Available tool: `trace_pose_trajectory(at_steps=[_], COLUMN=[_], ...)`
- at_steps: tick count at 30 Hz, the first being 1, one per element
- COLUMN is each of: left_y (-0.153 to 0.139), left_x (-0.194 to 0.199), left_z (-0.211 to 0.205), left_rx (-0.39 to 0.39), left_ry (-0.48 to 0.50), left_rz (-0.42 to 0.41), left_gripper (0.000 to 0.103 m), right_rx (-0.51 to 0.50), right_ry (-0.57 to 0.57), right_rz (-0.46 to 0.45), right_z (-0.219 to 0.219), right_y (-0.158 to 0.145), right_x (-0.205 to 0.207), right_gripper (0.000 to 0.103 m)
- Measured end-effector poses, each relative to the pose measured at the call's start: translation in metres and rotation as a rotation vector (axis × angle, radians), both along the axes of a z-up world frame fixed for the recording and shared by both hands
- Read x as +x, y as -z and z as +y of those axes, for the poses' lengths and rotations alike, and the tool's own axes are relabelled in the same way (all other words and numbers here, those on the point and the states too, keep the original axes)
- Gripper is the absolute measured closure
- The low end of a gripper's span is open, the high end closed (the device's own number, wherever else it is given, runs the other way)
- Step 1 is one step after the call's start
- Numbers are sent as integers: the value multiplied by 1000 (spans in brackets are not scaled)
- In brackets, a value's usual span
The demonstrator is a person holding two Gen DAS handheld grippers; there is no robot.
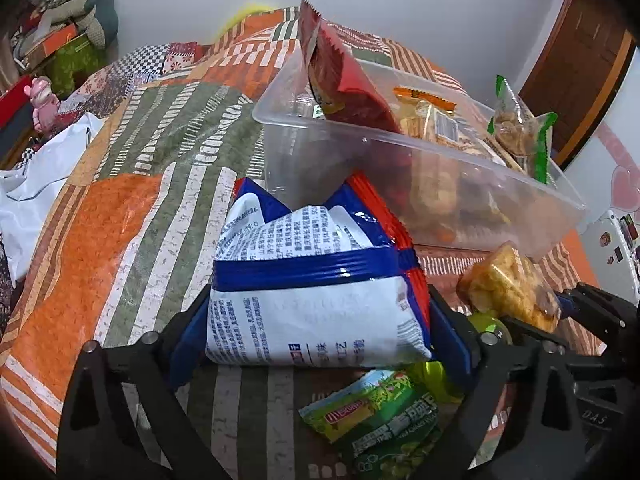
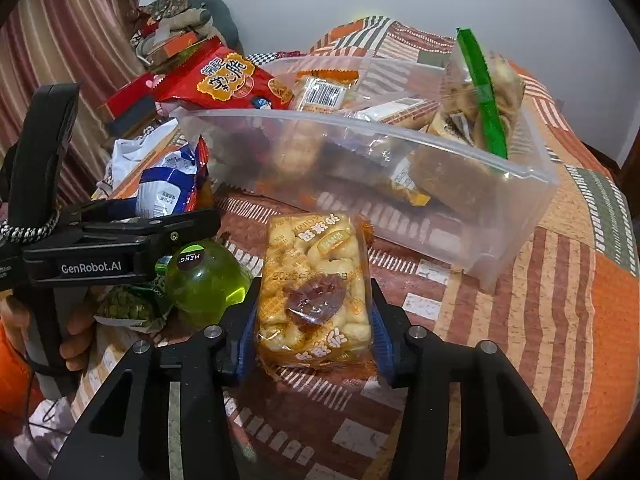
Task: Organize snacks
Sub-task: 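Grasp the white-blue chip bag with the left tool while the right tool grasps the puff pastry bag, then carry both bags over the clear box and open both tools to drop them in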
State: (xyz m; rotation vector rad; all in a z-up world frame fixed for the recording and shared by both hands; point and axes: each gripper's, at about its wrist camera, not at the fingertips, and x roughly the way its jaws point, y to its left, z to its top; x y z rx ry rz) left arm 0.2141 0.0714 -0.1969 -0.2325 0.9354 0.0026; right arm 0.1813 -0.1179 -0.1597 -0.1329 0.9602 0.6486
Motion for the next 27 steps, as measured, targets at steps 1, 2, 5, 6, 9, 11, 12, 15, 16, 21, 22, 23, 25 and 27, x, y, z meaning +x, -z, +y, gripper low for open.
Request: trace_pose_trajectory(at_steps=[1,2,5,6,9,11,12,15,16,21,22,23,25,27], left_y=[-1,-2,-4,-5,-9,-13,-15,-25,-28,-51,-55,-61,-70,-78], left_x=[-1,-3,-8,-10,-15,-23,-25,-34,-37,-49,-51,-53,-53,-55], left_z=[-1,-1,-2,-3,-5,-7,-7,-10,-12,-17,-17,-19,-20,-23], left_rx=[4,12,5,3,8,17,18,31,36,30,26,23,21,20], left_ry=[3,4,15,20,25,28,30,35,37,51,54,58,65,73], left_rz=[-3,-8,-14,-15,-28,-44,-50,-75,-85,-135,-145,-159,-181,-201], left_gripper=[14,20,27,28,31,31,31,32,32,32,32,32,32,32], right_rx=[2,5,19,23,28,31,31,37,42,59,65,68,67,71], right_ry=[3,6,20,25,38,44,48,55,58,74,77,79,84,89], right_rz=[-4,-5,-11,-14,-29,-38,-46,-63,-69,-103,-110,-116,-136,-152], right_z=[0,0,-6,-7,-11,-14,-15,-20,-22,-27,-29,-30,-31,-33], right_y=[-1,-2,-6,-7,-11,-15,-17,-23,-26,-39,-42,-44,-49,-54], right_x=[0,0,0,0,-2,-3,-4,-6,-7,-7,-8,-8,-8,-9], right_gripper=[60,60,61,61,61,61,61,61,61,61,61,61,61,61])
